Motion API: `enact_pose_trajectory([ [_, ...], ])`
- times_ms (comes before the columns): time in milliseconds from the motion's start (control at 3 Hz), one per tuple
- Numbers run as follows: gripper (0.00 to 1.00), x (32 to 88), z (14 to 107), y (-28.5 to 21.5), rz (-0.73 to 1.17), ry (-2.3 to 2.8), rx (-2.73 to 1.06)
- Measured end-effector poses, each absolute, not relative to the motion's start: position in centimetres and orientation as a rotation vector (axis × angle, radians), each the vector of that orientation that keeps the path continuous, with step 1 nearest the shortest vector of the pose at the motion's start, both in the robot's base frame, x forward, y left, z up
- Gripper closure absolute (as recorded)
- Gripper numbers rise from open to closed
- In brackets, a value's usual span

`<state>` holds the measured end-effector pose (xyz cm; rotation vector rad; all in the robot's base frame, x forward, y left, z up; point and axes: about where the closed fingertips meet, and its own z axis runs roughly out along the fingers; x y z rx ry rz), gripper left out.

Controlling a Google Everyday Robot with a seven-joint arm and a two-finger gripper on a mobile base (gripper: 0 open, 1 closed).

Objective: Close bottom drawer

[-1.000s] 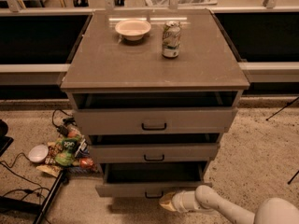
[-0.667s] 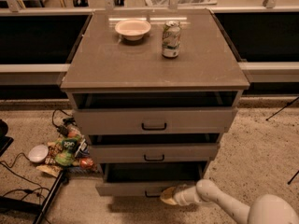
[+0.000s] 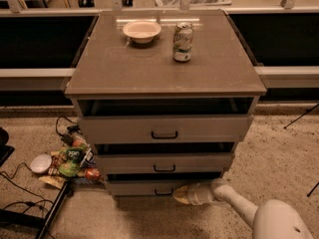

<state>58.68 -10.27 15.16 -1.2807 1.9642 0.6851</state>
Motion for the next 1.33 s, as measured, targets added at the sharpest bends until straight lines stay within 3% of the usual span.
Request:
enact_pose_trajectory([
  [1000,1.0,60.4,14.9,-10.0,0.63,1.948,-1.301],
  [1333,1.0,58.2,14.5,-9.6,0.655,1.954,-1.358],
])
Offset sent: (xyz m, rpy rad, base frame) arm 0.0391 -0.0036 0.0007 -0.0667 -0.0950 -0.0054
